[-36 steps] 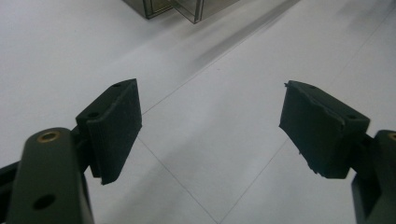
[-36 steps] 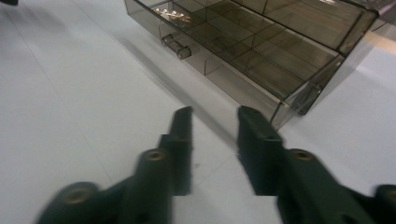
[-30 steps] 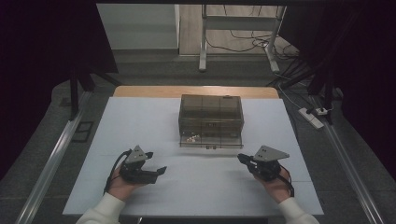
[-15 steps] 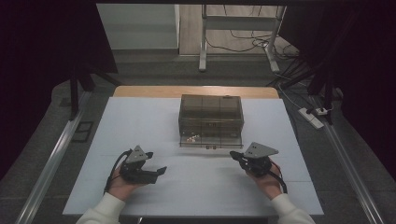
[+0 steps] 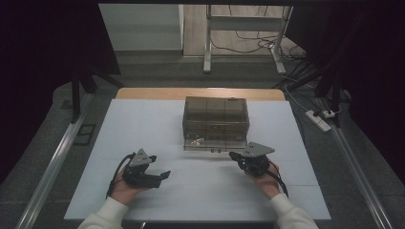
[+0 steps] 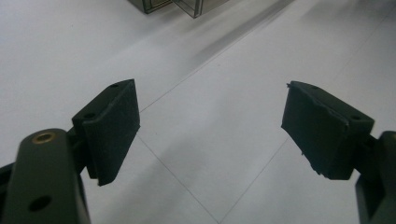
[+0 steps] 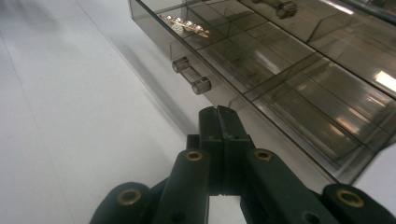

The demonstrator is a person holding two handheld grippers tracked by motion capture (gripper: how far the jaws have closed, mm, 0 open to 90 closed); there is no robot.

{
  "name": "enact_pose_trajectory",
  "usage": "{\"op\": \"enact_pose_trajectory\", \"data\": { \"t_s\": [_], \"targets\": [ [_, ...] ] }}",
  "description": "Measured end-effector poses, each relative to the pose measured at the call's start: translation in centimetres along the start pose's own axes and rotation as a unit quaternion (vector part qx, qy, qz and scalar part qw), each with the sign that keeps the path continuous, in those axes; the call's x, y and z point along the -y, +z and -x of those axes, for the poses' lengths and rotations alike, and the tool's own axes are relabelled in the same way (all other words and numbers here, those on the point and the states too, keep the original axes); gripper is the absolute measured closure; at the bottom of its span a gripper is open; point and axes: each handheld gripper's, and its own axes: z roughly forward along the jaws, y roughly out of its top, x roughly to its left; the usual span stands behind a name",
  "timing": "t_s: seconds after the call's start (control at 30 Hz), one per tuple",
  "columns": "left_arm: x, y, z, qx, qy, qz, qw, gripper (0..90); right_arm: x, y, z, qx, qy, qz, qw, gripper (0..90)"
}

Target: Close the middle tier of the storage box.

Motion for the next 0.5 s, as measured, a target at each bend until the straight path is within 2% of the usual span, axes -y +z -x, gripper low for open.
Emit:
{"op": "enact_pose_trajectory", "data": {
  "t_s": [0.37, 0.5],
  "targets": [
    [0.0, 0.0, 0.0, 0.000, -0.001, -0.001, 1.0000, 18.9, -0.8, 2.2, -0.4, -0.004, -0.010, -0.011, 0.9999, 89.3],
    [0.0, 0.1, 0.0, 0.000, -0.001, -0.002, 1.0000, 18.4, -0.9, 2.7, -0.3, 0.002, -0.011, -0.016, 0.9998, 89.3]
  ]
}}
